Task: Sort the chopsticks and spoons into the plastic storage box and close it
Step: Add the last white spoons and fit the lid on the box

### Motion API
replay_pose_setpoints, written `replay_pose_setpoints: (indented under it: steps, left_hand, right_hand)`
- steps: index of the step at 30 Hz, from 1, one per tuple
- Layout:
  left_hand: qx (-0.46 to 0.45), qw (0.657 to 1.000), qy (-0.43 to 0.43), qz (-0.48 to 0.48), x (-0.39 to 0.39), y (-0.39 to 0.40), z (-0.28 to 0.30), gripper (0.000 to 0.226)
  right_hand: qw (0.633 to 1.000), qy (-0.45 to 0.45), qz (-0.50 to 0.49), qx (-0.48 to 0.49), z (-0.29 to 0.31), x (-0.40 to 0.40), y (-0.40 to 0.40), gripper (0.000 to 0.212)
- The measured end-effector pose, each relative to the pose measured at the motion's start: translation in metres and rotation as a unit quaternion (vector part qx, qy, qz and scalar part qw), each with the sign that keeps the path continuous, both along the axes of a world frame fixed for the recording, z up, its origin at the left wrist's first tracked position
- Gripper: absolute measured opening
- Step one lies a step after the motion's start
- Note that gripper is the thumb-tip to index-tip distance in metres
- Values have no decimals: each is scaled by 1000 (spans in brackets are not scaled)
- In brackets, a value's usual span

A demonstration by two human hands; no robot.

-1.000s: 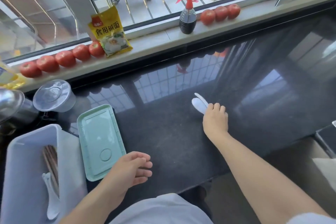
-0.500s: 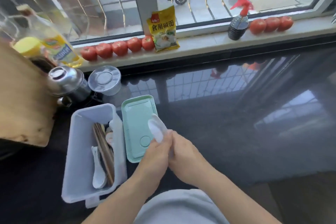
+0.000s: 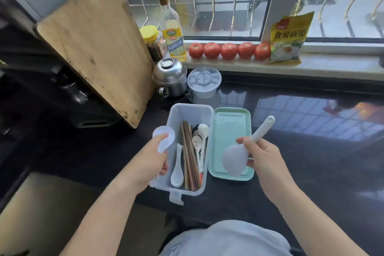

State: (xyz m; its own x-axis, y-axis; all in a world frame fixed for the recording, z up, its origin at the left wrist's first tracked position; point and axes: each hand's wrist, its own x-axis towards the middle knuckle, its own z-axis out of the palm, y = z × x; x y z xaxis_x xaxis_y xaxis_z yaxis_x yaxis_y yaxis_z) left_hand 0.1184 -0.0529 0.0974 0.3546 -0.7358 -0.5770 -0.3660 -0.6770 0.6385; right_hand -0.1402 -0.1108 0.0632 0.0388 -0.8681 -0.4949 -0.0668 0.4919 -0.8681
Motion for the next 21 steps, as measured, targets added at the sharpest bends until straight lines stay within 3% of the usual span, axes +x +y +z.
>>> replay_pose_setpoints:
  steps: [2,3,6,8,11,12,15,18,21]
  left_hand:
    - [-5,998,-46,-40,-11,-8,-4,55]
    - [-2,990,-114,-88,-16,-12,-11,49]
    - [49,912,-314,-260,-30,-21,-32,28]
    - [110,867,-350,-338,-36,-24,-48,25]
    - [221,837,-319,-385,-35,-32,-63,29]
    - [240,838,-302,-387,-33,-35,-66,33]
    - [218,883,-225,-348,-29,-35,-65,57]
    - [172,911,-184,-326,-27,-23,-63,53]
    - [115,927,-213,-286,-19,-11,-66,46]
  right_hand:
    - [1000,2,-13,-6,2,3,1,21]
    - [1000,4,-15,-9,3,5,2,20]
    - [1000,15,-18,-19,4,7,8,20]
    - [999,23,-23,-21,3,8,9,19]
    - [998,47,-21,-41,8,9,7,22]
    - [997,59,-16,-55,11,10,6,25]
    - [990,94,-5,-105,15,11,0,42]
    - [986,109,9,-122,17,14,-6,41]
    - [981,131,34,-141,18,22,-8,40]
